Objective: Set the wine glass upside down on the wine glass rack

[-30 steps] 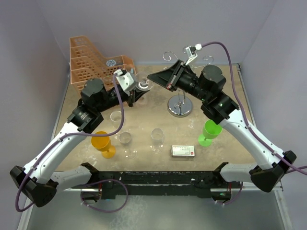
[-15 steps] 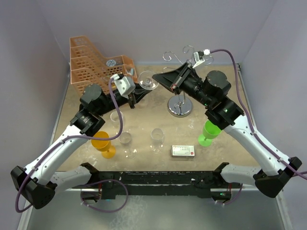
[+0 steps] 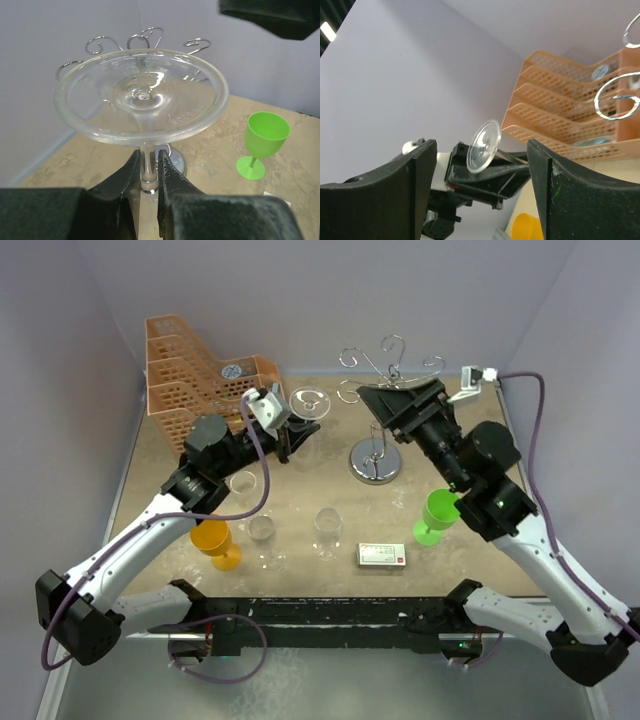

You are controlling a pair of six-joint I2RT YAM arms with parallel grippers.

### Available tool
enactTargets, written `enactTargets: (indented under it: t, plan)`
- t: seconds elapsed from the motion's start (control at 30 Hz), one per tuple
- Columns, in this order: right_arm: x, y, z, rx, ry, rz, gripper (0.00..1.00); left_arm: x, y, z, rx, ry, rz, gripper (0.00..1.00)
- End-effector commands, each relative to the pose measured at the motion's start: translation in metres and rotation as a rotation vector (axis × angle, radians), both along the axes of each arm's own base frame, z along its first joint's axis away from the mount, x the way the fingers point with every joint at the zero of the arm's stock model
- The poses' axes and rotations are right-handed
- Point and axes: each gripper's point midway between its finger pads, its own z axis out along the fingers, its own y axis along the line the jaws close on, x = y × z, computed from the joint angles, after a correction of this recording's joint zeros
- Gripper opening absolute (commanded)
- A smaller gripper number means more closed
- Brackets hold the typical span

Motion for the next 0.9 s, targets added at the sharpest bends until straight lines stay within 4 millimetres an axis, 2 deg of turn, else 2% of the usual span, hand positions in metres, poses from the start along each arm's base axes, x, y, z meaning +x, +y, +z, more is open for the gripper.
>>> enactTargets:
  t: [0.0,0.13,0.27,0.47,0.6,0.73,0.87]
  plan:
    - [-0.012,-0.048,0.018,-0.069,-0.169,-0.189,0.76,0.026,0.0,0.025,-0.08,-0.033,0.082,0.0]
    - [-0.017,-0.068,0.001,-0.154,-0.168,-0.26,0.76,0.056,0.0,0.029,-0.128,0.024,0.089,0.0]
    - [-0.018,-0.077,-0.01,-0.22,-0.148,-0.292,0.76,0.085,0.013,0.048,-0.263,0.059,0.034,0.0]
    - [-0.019,-0.082,-0.01,-0.247,-0.148,-0.309,0.75,0.115,-0.001,0.036,-0.196,0.072,0.004,0.0]
    - [-0.019,-0.081,-0.009,-0.255,-0.149,-0.305,0.74,0.135,-0.016,0.017,-0.166,0.103,-0.028,0.0]
    - [-0.02,-0.076,-0.011,-0.256,-0.146,-0.281,0.74,0.145,-0.027,0.004,-0.151,0.1,-0.073,0.0]
    - [-0.02,-0.07,-0.015,-0.247,-0.134,-0.253,0.74,0.146,-0.04,-0.008,-0.129,0.089,-0.138,0.0]
